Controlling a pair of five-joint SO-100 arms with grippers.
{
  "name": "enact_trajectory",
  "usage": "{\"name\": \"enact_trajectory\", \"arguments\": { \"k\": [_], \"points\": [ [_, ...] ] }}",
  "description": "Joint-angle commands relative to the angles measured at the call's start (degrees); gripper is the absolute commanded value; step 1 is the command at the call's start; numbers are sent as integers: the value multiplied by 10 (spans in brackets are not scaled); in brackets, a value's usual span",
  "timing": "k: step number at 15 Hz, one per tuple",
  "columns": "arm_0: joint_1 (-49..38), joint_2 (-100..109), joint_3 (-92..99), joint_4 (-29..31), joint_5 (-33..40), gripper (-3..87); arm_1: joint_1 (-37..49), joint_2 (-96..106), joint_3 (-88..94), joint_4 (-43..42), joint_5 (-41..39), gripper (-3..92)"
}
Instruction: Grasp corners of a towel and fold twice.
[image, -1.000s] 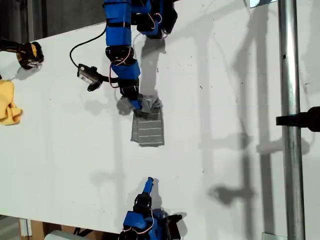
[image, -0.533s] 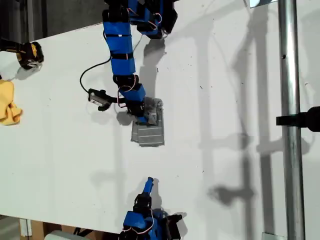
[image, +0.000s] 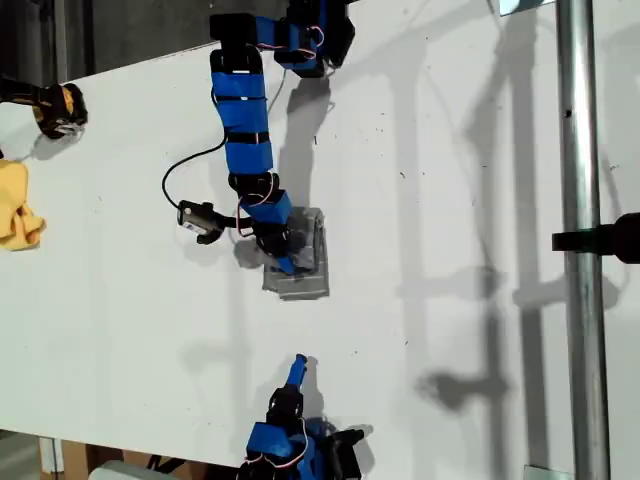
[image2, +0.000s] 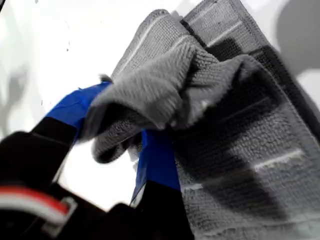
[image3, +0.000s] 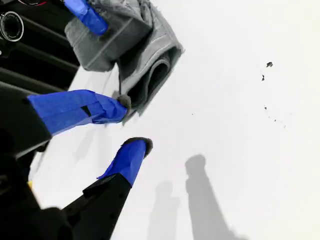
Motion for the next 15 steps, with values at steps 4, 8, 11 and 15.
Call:
{"name": "enact_trajectory", "arguments": {
  "k": [4,8,11,15],
  "points": [
    [-2,3,-22,4,-2,106,-2,175,-31,53,-17,153],
    [1,3,-20,-2,2,104,16,337,47,73,-37,139],
    [6,3,-8,-23,11,101,39,568,286,-8,-30,138],
    [-7,3,48,-37,-18,114,33,809,557,41,53,33]
  ]
}}
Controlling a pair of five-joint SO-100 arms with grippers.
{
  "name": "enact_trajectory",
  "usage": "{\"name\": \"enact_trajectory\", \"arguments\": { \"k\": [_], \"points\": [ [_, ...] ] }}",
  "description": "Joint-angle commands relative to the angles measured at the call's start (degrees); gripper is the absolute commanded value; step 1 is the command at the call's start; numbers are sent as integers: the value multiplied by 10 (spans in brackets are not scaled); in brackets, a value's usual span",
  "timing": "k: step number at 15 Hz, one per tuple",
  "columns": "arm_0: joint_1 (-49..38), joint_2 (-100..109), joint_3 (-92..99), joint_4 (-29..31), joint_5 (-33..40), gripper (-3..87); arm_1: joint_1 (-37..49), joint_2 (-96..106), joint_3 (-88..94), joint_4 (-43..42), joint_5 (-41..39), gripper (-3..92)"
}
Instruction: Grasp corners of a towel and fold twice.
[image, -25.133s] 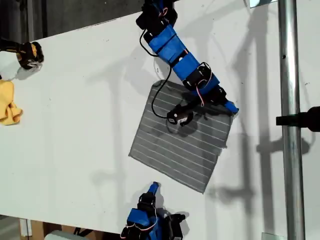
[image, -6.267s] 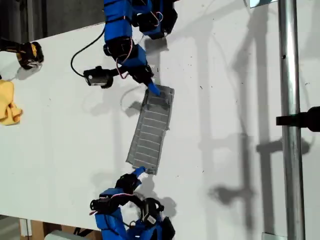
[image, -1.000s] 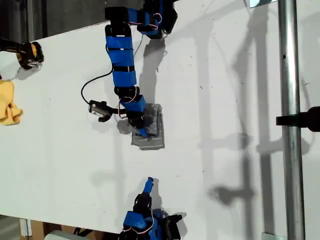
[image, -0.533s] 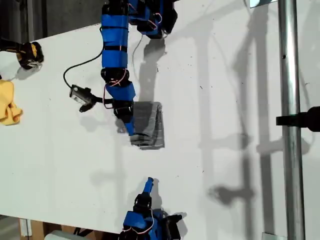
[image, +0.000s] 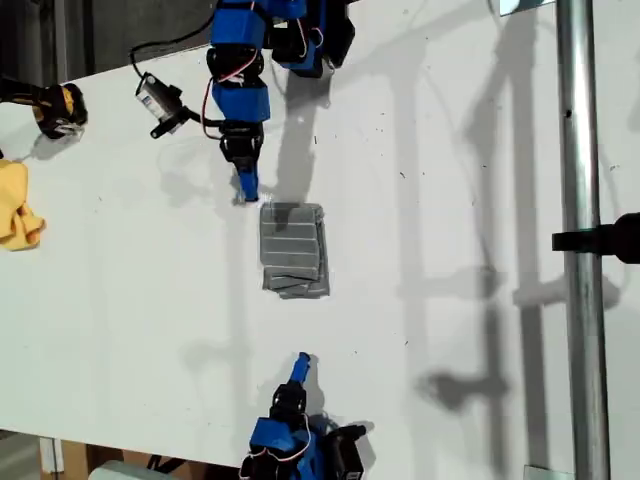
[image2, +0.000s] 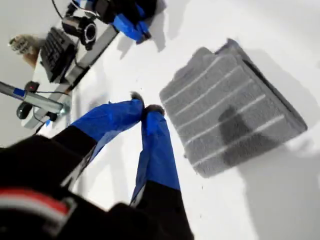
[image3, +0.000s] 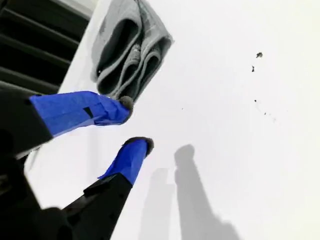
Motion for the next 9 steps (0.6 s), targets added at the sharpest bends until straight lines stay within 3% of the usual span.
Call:
{"name": "enact_trajectory", "arguments": {
  "k": [1,3,5,7,8,9],
  "points": [
    [-6,3,19,-11,-50,115,-15,98,65,59,36,33],
    [-4,3,22,7,-107,112,-15,133,96,125,50,34],
    [23,3,23,12,-107,106,-15,196,140,190,77,34],
    [32,3,24,20,-254,105,-12,317,196,332,142,14],
    [25,1,24,43,-195,105,-2,417,207,468,147,2],
    [24,2,24,43,-107,106,-7,406,194,521,174,25]
  ]
}}
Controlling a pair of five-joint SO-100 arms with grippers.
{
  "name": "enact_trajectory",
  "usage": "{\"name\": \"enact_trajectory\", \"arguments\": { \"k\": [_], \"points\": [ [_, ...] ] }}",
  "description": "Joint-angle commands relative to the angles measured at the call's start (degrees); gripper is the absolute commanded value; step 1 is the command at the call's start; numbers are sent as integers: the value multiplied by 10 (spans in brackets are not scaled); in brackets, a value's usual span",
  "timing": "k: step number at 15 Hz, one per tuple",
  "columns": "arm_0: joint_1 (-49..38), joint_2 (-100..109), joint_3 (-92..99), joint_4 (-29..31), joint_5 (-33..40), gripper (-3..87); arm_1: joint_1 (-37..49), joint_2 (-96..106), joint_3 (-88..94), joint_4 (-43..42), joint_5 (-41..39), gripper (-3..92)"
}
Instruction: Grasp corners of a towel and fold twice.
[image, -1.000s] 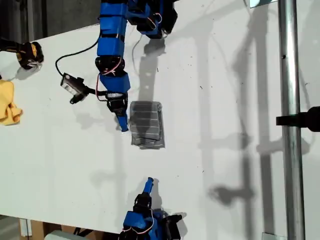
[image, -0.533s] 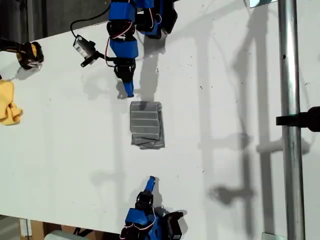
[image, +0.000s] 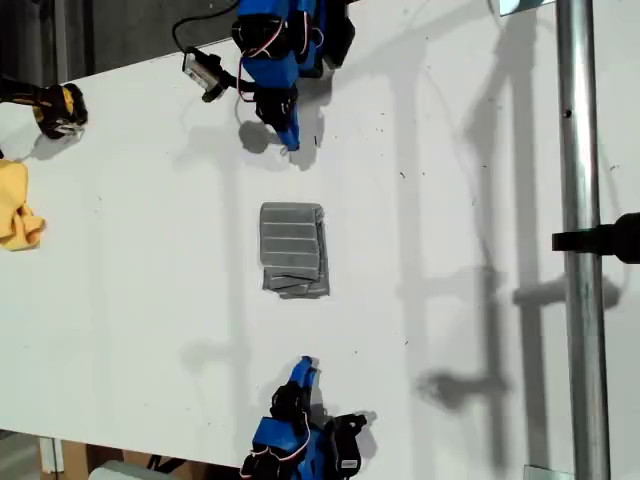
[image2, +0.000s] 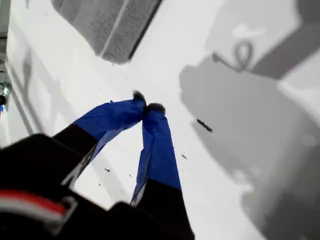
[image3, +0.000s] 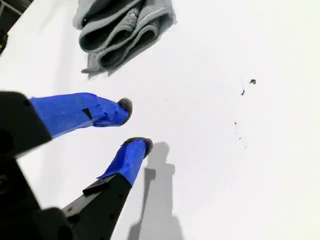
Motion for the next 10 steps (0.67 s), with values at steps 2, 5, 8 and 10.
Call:
{"name": "enact_trajectory", "arguments": {
  "k": [2,5,8,10],
  "points": [
    [2,2,4,5,124,105,-56,31,-4,94,47,79],
    [6,3,4,3,330,104,-106,31,-7,104,-3,80],
    [4,3,4,4,318,104,-129,31,-8,104,-3,80],
    [4,3,4,4,318,104,-131,31,-8,104,-3,80]
  ]
}}
